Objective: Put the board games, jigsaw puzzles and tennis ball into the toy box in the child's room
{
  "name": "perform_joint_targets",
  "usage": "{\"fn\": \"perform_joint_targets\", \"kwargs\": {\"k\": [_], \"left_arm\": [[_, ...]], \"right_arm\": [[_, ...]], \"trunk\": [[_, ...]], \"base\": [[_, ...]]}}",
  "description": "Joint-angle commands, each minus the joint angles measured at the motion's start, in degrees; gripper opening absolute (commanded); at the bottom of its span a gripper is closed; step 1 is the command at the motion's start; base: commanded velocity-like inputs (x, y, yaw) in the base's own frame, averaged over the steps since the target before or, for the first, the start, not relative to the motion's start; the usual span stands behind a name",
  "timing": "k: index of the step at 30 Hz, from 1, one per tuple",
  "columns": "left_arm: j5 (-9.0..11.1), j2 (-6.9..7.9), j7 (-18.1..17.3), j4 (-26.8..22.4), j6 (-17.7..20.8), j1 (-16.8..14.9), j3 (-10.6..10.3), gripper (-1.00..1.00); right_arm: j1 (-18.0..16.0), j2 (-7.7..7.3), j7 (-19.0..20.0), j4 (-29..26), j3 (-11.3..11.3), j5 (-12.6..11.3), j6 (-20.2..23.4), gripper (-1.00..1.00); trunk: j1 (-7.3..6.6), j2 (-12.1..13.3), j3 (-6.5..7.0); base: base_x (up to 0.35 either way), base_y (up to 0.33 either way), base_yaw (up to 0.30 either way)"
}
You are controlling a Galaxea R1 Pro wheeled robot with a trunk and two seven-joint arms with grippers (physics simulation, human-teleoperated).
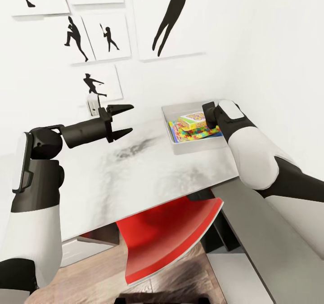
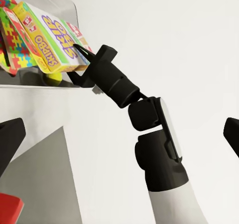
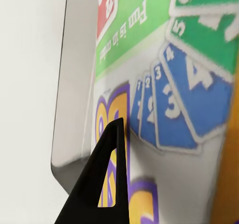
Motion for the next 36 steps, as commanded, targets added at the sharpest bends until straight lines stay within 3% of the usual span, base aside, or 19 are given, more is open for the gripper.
{"fn": "perform_joint_targets", "kwargs": {"k": [1,19,33,34,36], "left_arm": [[0.53,-0.02,0.59,-0.02,0.13,-0.11,0.06,1.00],[0.47,-0.06,0.59,-0.02,0.11,-0.27,0.02,1.00],[0.46,-0.11,0.59,-0.02,0.10,-0.28,-0.02,1.00],[0.46,-0.12,0.61,-0.02,0.11,-0.27,-0.03,1.00],[0.46,-0.14,0.64,-0.02,0.09,-0.27,-0.03,1.00]], "right_arm": [[-0.06,0.03,-0.27,-0.14,-0.10,-0.14,0.17,-1.00],[-0.26,0.42,-0.20,-0.69,-0.09,-0.05,-3.48,-1.00],[-0.27,0.59,-0.20,-0.84,-0.13,-0.13,-3.08,-1.00],[-0.27,0.59,-0.20,-0.84,-0.12,-0.14,-3.01,1.00],[-0.27,0.58,-0.20,-0.85,-0.11,-0.14,-2.84,1.00]], "trunk": [[0.03,-0.10,-0.12],[0.03,-0.10,-0.28],[0.03,-0.10,-0.28],[0.03,-0.10,-0.28],[0.03,-0.10,-0.28]], "base": [[0.000,0.000,0.008],[0.000,0.000,0.002],[0.000,0.000,0.000],[0.000,0.000,0.000],[0.000,0.000,0.000]]}}
